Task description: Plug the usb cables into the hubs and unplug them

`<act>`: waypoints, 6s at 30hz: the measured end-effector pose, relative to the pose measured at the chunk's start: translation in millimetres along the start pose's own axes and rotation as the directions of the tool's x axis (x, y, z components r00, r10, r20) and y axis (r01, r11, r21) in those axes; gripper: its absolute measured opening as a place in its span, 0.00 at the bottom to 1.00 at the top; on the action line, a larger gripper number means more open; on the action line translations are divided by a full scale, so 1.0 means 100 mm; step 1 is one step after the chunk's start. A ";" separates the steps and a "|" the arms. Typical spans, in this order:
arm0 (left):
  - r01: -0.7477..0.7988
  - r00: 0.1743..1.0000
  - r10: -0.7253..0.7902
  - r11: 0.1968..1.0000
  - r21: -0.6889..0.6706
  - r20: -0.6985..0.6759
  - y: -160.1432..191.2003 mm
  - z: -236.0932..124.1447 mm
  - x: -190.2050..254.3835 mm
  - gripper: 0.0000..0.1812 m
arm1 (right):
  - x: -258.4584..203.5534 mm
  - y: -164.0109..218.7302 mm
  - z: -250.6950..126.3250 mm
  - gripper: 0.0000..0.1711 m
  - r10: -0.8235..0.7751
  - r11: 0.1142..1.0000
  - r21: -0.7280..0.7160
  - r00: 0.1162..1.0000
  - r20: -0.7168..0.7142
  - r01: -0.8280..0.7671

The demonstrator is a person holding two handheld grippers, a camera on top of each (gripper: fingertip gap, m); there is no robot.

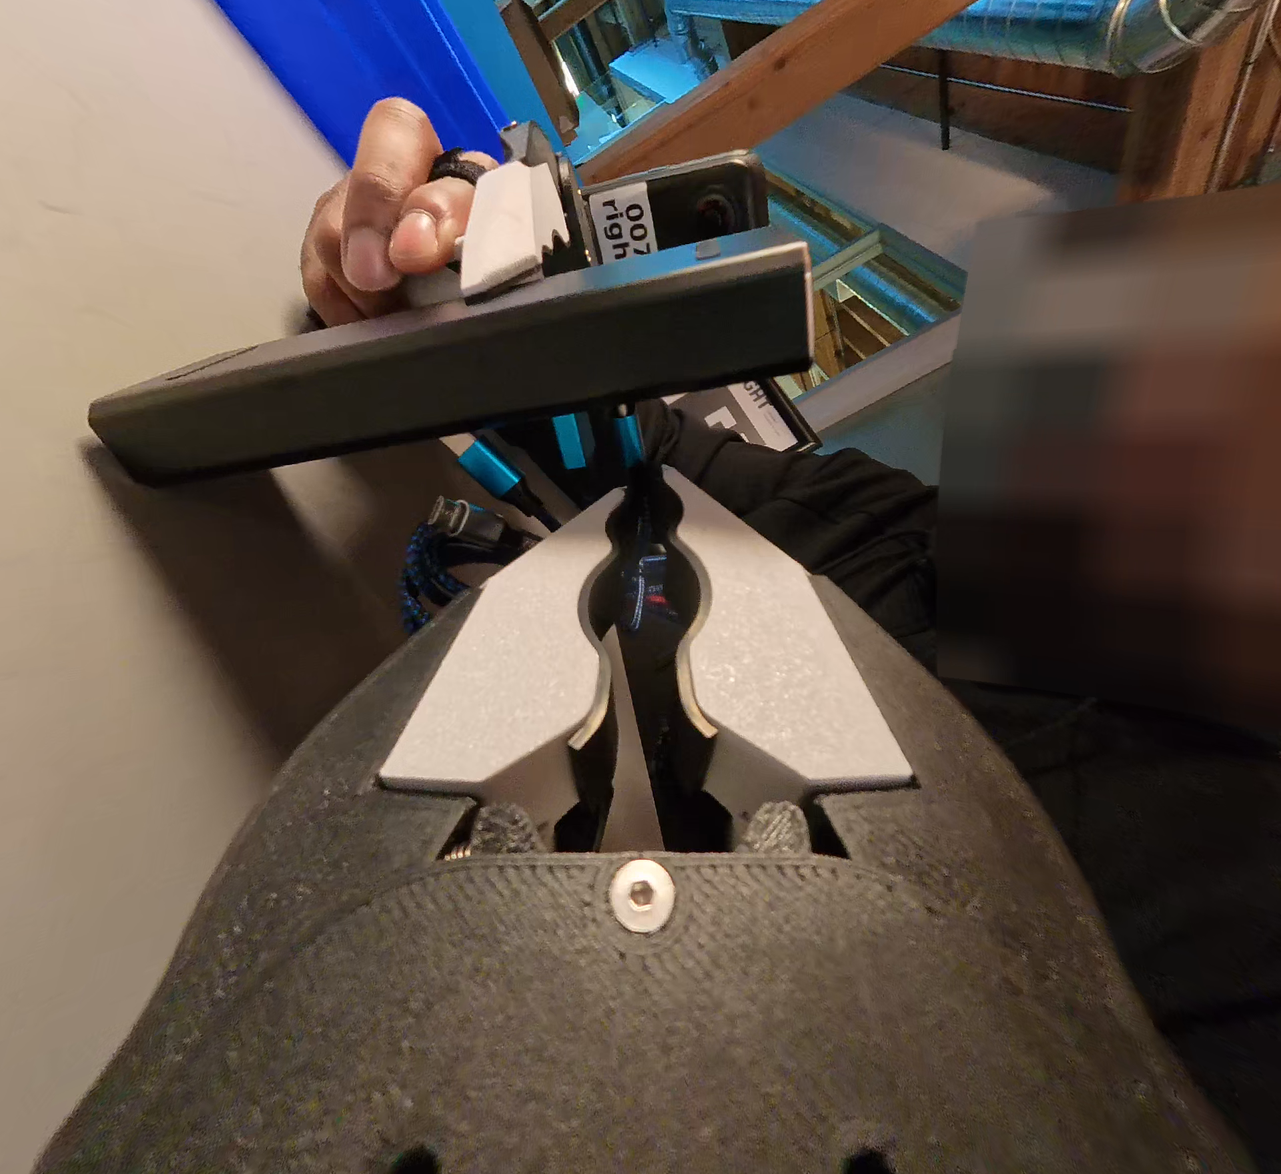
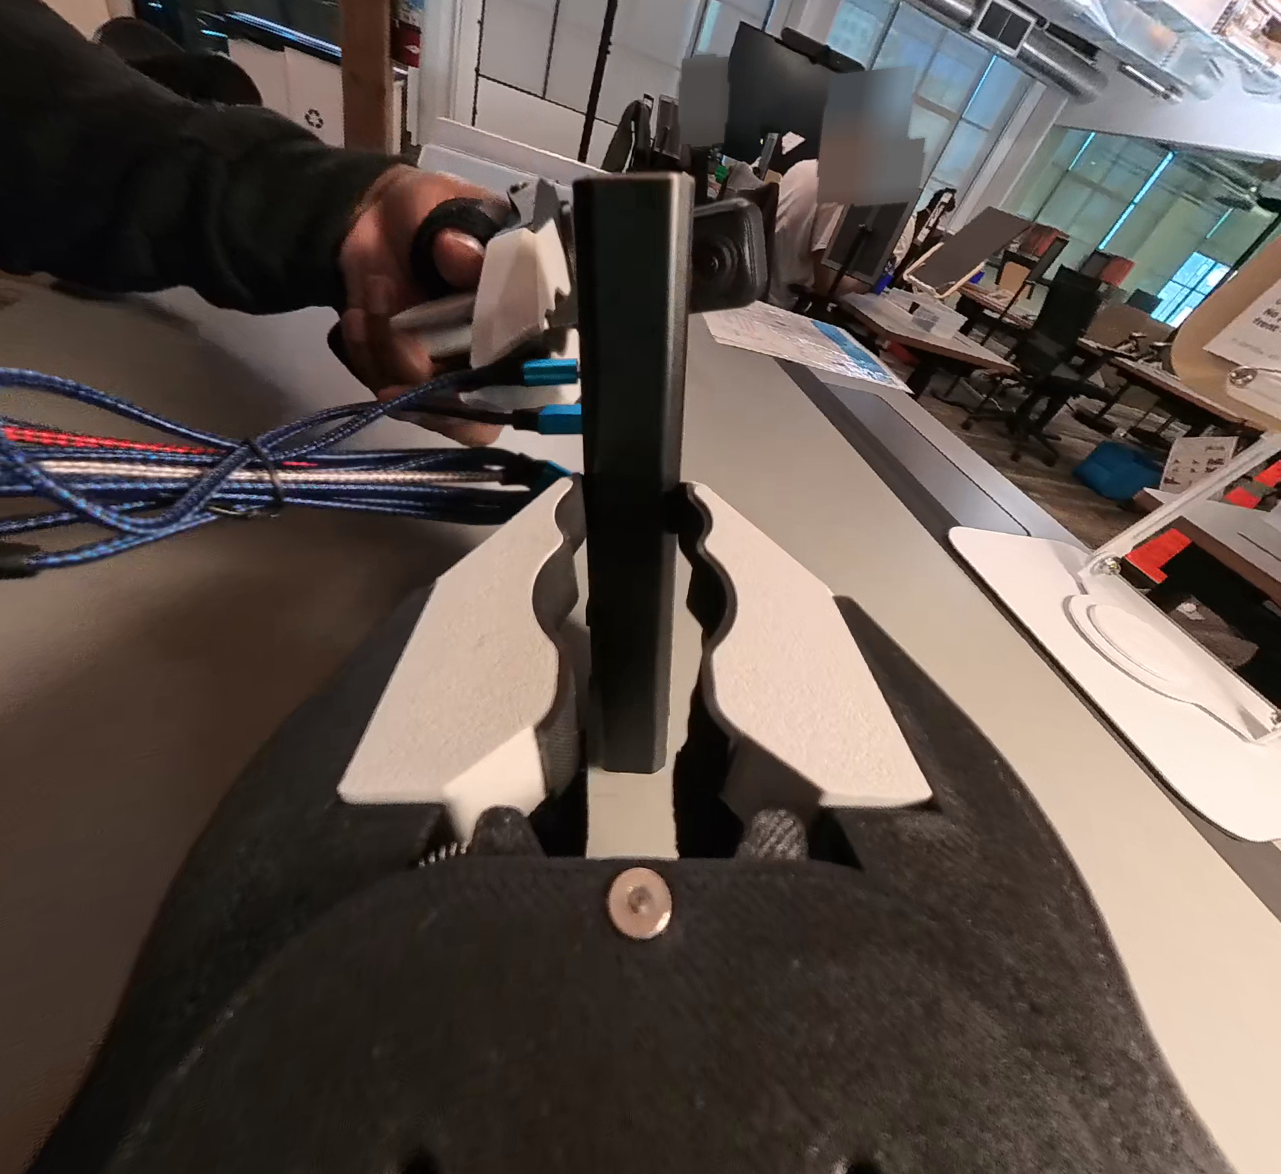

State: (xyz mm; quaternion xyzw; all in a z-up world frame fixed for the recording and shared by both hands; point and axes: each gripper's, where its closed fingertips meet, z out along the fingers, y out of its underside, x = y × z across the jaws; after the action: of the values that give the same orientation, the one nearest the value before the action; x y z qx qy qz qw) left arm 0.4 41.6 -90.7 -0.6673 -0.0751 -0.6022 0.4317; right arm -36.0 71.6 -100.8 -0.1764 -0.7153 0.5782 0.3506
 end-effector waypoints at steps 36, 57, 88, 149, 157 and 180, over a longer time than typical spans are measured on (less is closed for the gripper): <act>-0.584 0.435 0.465 0.797 -0.151 0.771 -0.38 -0.32 -0.43 0.12 | 0.25 0.07 0.09 0.15 -0.127 0.985 -0.155 0.943 -0.307 0.082; -0.665 0.305 0.601 0.690 -0.287 0.738 -0.31 -0.27 -0.40 0.09 | 0.12 0.01 0.11 0.18 -0.192 0.967 -0.208 0.956 -0.223 0.146; -0.706 0.380 0.550 0.692 -0.151 0.744 -0.35 -0.27 -0.23 0.06 | 0.14 -0.10 0.10 0.16 -0.159 0.981 -0.145 0.956 -0.247 0.125; -0.443 0.788 0.455 0.887 -0.132 0.414 0.10 -0.26 -0.27 0.08 | -0.13 -0.34 0.20 0.15 -0.039 0.999 0.028 0.979 -0.200 0.045; -0.479 0.677 0.569 0.822 -0.308 0.467 0.21 -0.28 -0.41 0.05 | -0.20 -0.29 0.24 0.15 -0.068 0.998 -0.001 0.982 -0.178 0.069; -0.651 0.107 0.742 0.555 -0.518 0.661 -0.26 -0.62 -0.30 0.04 | 0.21 -0.04 0.16 0.15 0.112 0.986 -0.079 0.936 -0.334 -0.146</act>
State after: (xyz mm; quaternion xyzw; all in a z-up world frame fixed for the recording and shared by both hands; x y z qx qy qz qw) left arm -69.6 28.5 -110.7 -0.8377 0.0809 0.0695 0.5356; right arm -61.0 72.7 -92.2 -0.3348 -0.6624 0.5250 0.4166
